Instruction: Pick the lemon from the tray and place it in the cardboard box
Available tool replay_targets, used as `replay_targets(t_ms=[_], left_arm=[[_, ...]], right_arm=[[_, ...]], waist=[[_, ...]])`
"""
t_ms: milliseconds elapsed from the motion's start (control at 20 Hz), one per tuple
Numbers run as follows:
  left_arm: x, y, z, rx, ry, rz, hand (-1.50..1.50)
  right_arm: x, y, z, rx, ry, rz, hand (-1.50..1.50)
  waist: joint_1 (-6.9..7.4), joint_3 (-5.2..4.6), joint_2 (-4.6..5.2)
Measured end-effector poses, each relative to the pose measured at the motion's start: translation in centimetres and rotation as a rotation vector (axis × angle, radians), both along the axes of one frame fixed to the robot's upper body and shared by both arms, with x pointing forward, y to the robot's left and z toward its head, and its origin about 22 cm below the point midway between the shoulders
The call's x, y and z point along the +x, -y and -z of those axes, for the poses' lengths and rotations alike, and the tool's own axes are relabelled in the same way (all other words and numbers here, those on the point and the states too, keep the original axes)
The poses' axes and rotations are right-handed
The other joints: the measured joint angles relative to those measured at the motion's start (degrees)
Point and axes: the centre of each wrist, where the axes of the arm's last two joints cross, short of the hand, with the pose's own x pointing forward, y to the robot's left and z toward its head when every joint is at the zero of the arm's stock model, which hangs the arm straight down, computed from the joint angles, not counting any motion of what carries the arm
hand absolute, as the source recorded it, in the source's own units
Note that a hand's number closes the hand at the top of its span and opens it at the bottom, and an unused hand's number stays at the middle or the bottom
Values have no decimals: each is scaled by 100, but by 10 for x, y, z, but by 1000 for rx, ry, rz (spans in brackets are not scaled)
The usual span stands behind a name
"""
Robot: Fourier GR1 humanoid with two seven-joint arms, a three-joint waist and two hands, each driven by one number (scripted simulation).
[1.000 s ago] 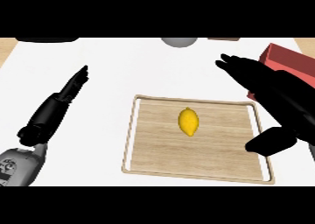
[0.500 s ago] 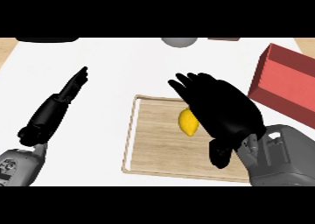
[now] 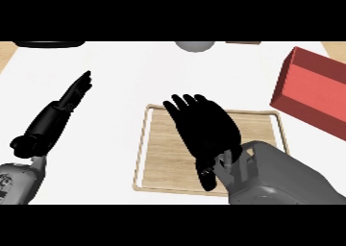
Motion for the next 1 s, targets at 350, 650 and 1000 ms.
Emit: replay_targets(t_ms=[350, 650, 1000], left_arm=[[-2, 0, 4, 7, 5, -4, 0], [0, 1, 6, 6, 3, -2, 0], [4, 3, 5, 7, 5, 1, 0]], right_arm=[[-1, -6, 18, -70, 22, 37, -150], [3, -4, 36, -126, 41, 67, -150], [15, -10, 52, -184, 35, 97, -150]], waist=[[-23, 3, 2], [-21, 5, 8], [-16, 6, 12]])
